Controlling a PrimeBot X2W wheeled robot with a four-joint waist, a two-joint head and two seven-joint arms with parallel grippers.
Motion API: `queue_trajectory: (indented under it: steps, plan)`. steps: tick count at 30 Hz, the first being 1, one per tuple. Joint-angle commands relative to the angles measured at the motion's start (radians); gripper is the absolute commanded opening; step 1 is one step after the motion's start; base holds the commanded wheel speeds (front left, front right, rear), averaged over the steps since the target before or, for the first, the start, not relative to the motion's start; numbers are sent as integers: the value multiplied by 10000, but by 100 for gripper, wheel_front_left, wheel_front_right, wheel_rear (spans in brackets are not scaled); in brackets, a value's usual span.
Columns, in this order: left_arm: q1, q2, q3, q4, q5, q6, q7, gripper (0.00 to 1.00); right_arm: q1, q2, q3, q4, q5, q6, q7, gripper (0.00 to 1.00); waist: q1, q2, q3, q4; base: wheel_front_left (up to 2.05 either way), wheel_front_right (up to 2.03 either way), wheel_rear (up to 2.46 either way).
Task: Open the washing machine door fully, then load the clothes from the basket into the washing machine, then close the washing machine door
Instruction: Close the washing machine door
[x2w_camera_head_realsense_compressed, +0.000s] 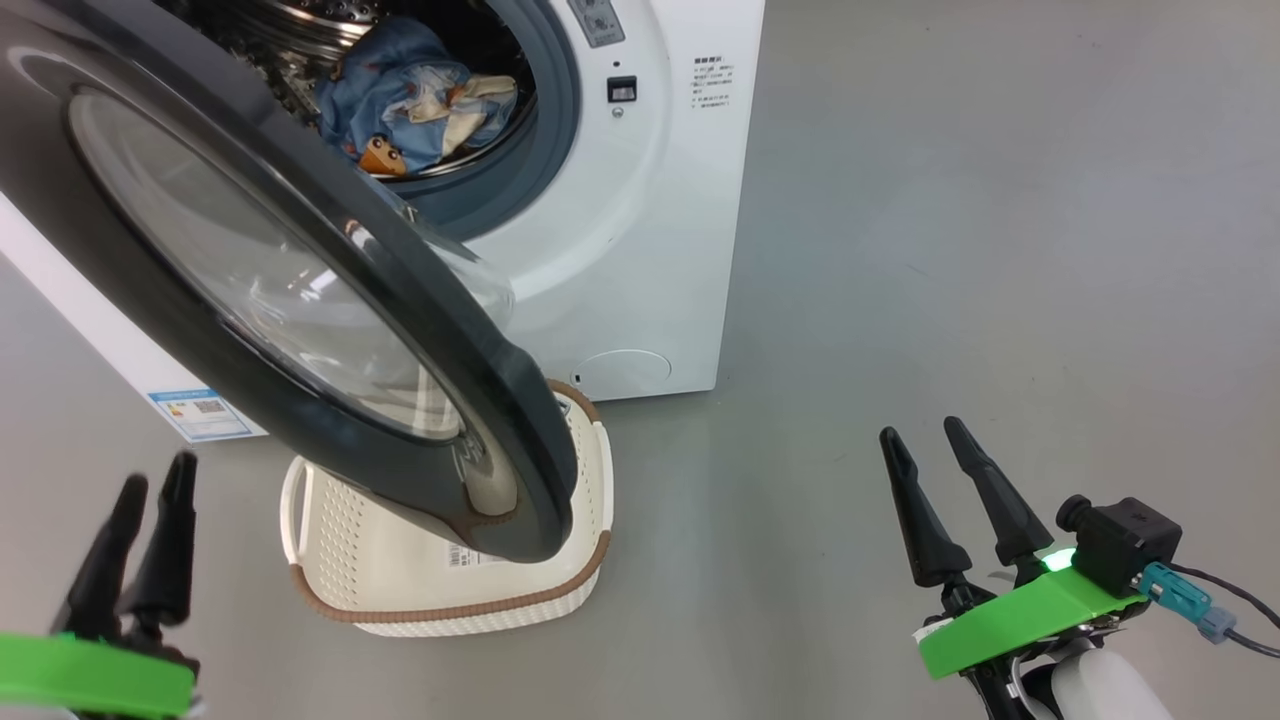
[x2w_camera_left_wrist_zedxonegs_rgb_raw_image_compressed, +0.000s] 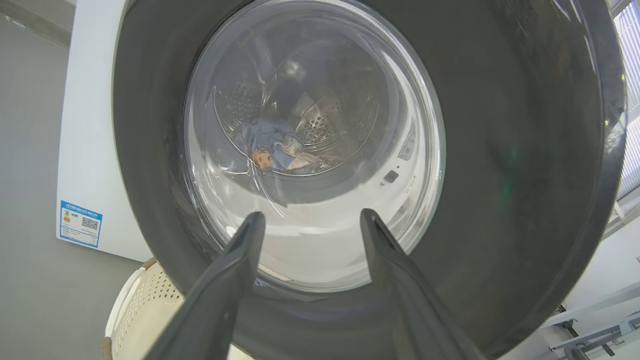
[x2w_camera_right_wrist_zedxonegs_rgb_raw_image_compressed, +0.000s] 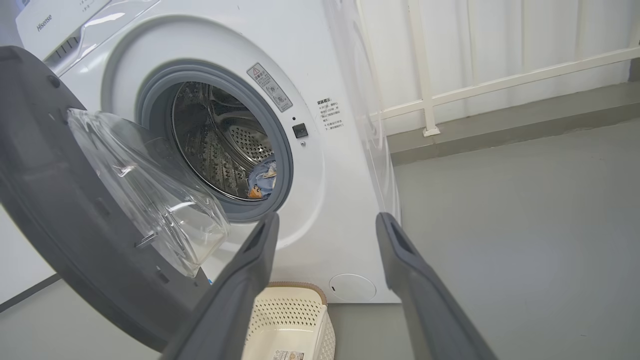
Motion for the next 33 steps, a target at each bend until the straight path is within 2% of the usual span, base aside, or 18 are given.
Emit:
queue_trajectory:
  steps: [1, 8, 12, 16, 22, 33]
  plan:
    - [-127, 377, 204, -37, 97, -41, -464, 100, -178, -12, 166, -288, -38, 90, -48, 100, 0, -1, -8, 10, 0, 0, 0]
    - [96, 786, -785, 1036, 1130, -41, -2704, 100, -136, -63, 158, -335, -65, 90, -48, 100, 0, -1, -40, 48, 0, 0, 0]
    - [0, 684, -978, 1565, 1868, -41, -3424, 100, -140, -121, 114, -368, -70, 90, -48, 100, 0, -1, -51, 57, 0, 0, 0]
    - [-38, 181, -835, 1905, 2571, -41, -3615, 100, -114, -121, 77, -423, -93, 90, -48, 100, 0, -1, -50, 42, 0, 0, 0]
    - [-5, -626, -309, 1671, 4135, -42, -3631, 100, -49, -157, -23, -502, -121, 90, -48, 100, 0, -1, -13, 96, 0, 0, 0]
    - [201, -1210, -123, 1206, 5325, -42, -3633, 100, 51, -255, -42, -427, -163, 90, -48, 100, 0, -1, -108, 184, 0, 0, 0]
